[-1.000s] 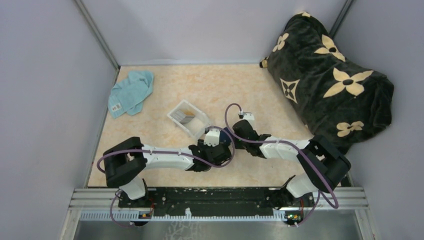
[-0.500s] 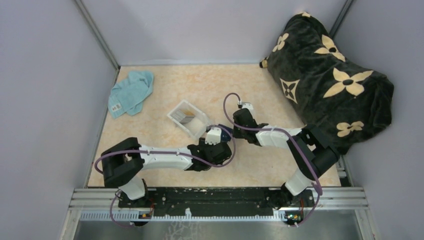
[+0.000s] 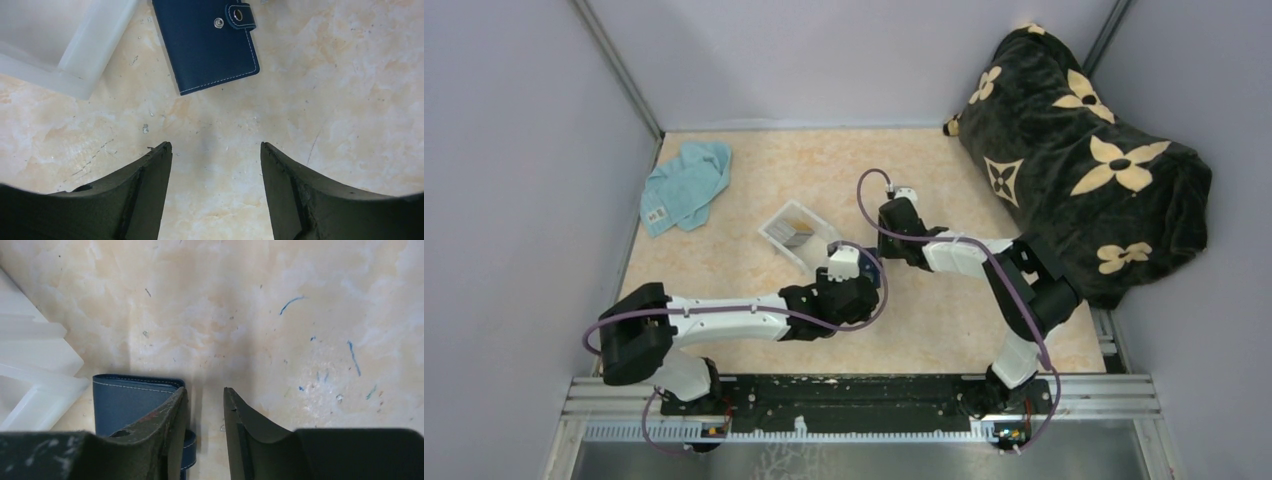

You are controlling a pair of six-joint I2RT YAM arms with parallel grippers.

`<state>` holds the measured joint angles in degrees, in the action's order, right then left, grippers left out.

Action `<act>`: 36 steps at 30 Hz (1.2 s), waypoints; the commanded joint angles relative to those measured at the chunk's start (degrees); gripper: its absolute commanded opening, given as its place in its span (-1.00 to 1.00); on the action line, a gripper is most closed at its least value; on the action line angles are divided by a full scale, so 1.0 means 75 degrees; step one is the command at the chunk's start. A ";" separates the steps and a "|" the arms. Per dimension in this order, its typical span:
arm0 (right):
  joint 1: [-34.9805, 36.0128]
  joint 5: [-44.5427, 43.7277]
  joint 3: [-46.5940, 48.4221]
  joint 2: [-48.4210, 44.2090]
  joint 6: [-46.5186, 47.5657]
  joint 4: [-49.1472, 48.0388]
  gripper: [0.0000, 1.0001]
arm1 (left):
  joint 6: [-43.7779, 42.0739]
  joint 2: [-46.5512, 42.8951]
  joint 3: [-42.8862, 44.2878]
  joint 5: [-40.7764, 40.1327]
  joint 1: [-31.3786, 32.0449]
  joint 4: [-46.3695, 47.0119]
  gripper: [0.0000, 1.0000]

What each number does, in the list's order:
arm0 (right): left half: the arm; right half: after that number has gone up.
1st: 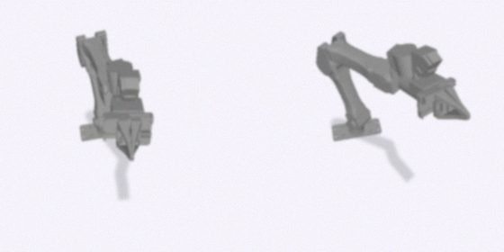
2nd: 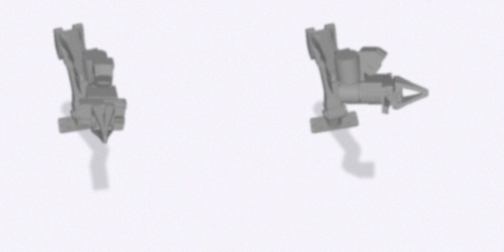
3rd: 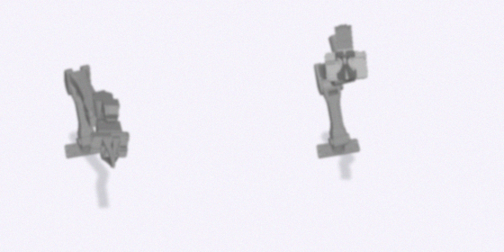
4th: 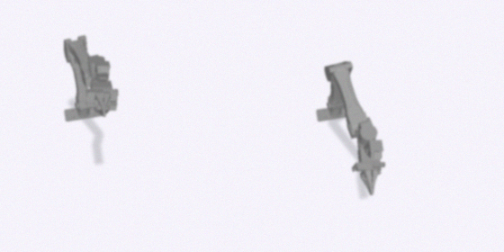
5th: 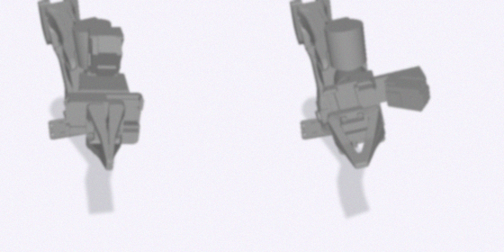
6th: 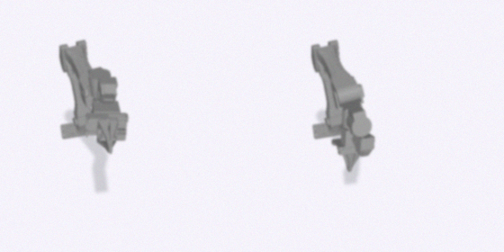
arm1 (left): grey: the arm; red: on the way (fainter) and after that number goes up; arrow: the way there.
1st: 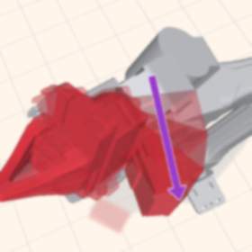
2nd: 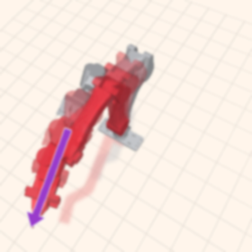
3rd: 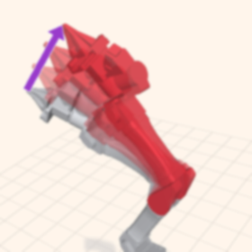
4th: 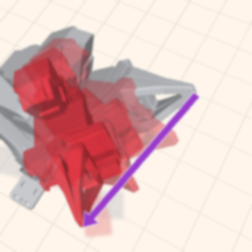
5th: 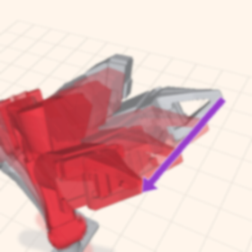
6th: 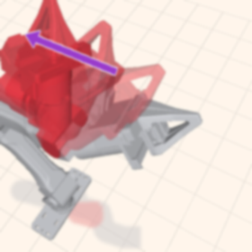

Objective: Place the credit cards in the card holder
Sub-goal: Adjust the card holder at the center of the board.

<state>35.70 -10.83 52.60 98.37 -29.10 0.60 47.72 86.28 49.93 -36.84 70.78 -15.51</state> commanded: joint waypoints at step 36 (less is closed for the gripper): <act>0.1122 0.2071 0.4487 0.0714 0.2527 0.0920 0.10 | 0.1805 -0.2444 0.1037 -0.1460 -0.2236 -0.2438 0.99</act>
<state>43.83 0.86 81.62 99.70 -10.50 5.89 55.18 69.30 57.04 -54.17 59.20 -22.41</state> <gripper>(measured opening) 0.546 0.996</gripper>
